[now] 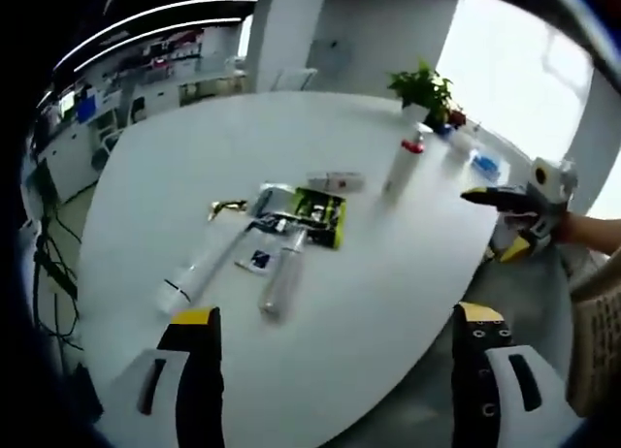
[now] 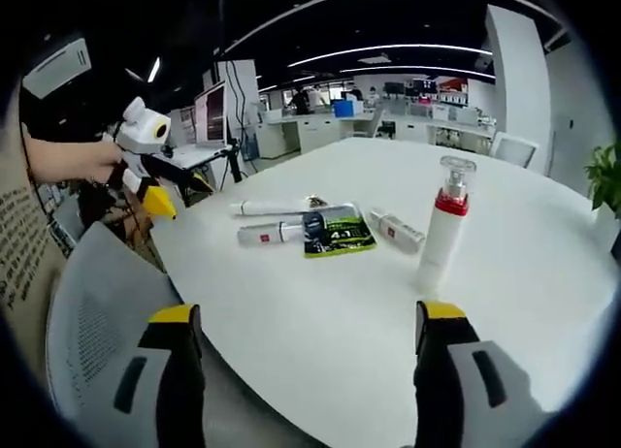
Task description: Arrange the skincare products in the storage area until every visible bottle or jar stands upright without overlapping.
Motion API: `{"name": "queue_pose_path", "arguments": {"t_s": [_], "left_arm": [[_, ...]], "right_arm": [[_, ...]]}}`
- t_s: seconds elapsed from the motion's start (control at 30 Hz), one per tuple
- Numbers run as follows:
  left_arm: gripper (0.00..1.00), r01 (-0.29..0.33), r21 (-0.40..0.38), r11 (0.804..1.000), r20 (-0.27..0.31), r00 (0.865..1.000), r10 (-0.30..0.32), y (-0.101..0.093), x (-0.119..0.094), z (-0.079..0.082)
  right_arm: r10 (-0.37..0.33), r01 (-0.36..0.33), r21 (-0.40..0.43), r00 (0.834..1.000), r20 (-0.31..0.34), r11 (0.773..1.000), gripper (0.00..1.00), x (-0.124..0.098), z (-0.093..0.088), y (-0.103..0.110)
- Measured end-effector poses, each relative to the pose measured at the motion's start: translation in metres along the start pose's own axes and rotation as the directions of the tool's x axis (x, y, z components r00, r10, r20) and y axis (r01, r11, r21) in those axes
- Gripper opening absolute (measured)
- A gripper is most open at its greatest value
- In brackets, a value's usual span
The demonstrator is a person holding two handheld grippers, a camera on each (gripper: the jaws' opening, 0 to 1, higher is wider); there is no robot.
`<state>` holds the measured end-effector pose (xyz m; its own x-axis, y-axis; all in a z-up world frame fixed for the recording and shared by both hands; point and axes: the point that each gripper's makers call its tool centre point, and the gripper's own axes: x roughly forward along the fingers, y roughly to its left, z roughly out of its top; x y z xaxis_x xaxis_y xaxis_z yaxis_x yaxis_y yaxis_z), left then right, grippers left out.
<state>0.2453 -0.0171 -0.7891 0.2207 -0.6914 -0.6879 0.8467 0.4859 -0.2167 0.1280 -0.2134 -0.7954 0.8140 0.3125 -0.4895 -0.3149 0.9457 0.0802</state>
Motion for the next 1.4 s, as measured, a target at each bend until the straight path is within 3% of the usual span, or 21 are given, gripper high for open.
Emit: {"name": "queue_pose_path", "arguments": {"t_s": [0.43, 0.7, 0.93, 1.27, 1.4], "left_arm": [[0.96, 0.014, 0.025, 1.000, -0.094, 0.996, -0.012, 0.025, 0.028, 0.009], [0.96, 0.030, 0.077, 0.997, -0.137, 0.990, -0.019, 0.035, 0.054, 0.026], [0.96, 0.025, 0.129, 0.991, -0.186, 0.983, 0.000, 0.059, 0.074, 0.040], [0.95, 0.007, 0.176, 0.984, -0.284, 0.958, 0.044, 0.096, 0.094, 0.041], [0.94, -0.010, 0.203, 0.979, -0.333, 0.940, 0.079, 0.114, 0.099, 0.039]], "right_arm": [[-0.012, 0.011, -0.009, 1.000, -0.021, 1.000, 0.89, 0.004, -0.005, -0.004], [-0.024, 0.025, 0.021, 1.000, -0.014, 0.999, 0.89, 0.003, -0.005, -0.010], [-0.036, 0.036, 0.046, 0.999, -0.007, 0.998, 0.89, 0.003, -0.006, -0.017], [-0.066, 0.065, 0.078, 0.998, 0.003, 0.995, 0.87, 0.004, -0.008, -0.029], [-0.070, 0.070, 0.072, 0.998, -0.006, 0.995, 0.87, 0.005, -0.010, -0.029]]}}
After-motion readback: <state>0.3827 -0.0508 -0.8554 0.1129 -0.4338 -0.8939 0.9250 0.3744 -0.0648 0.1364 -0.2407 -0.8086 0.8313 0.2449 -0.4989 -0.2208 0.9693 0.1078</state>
